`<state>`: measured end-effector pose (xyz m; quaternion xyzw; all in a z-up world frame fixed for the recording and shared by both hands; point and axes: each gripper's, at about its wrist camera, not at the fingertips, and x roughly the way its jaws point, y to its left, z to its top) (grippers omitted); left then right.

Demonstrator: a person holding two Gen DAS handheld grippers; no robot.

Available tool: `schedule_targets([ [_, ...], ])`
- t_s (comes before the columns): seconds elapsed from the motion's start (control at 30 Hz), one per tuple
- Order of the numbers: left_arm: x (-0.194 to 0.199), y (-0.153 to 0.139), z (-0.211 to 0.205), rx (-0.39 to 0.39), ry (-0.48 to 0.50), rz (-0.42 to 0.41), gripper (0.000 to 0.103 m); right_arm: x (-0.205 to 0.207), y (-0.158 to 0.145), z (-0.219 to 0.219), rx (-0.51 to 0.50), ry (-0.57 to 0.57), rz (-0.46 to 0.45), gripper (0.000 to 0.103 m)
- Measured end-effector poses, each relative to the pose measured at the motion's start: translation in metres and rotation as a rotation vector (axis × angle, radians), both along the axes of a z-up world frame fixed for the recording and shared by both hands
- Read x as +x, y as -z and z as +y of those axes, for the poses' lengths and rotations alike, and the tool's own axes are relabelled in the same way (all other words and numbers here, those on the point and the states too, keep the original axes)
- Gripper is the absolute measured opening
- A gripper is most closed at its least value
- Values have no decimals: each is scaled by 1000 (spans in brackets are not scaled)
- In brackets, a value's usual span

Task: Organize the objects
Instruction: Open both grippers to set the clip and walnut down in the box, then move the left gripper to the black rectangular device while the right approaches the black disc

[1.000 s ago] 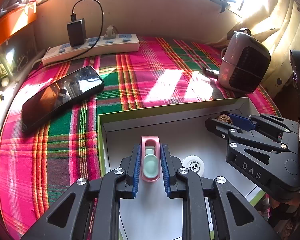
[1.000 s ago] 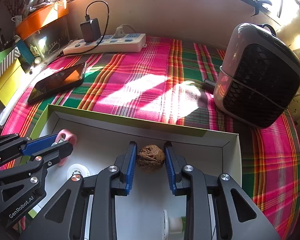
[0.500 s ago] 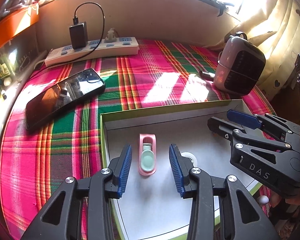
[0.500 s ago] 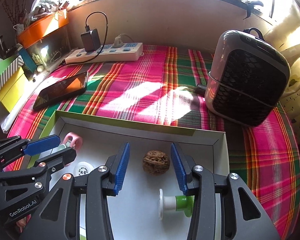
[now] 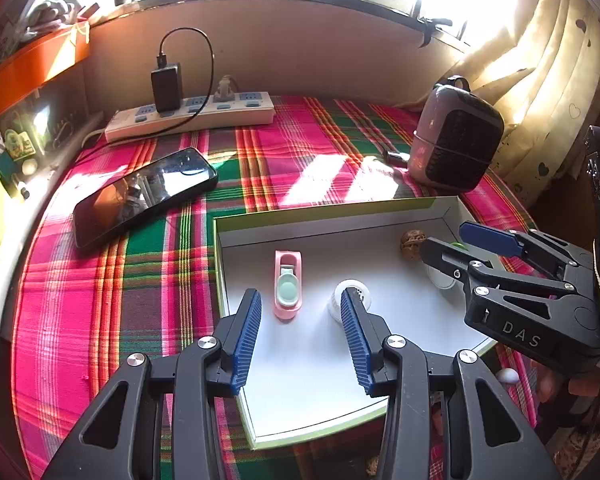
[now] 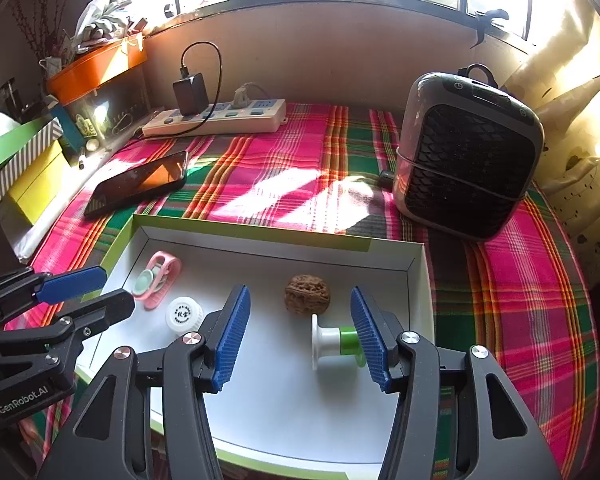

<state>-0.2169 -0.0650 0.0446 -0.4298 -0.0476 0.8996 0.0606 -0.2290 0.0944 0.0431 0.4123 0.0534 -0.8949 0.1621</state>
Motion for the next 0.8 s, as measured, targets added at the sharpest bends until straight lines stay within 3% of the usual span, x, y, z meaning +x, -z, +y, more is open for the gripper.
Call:
schedule_targets([
  [0.37,44,-10,-2,-11,-15,52,41,36,-9,14,-12,-2,48,54],
  [0.8,81,-1,-6,47,2,30,44,76,-13,26,-4,-13,90,55],
])
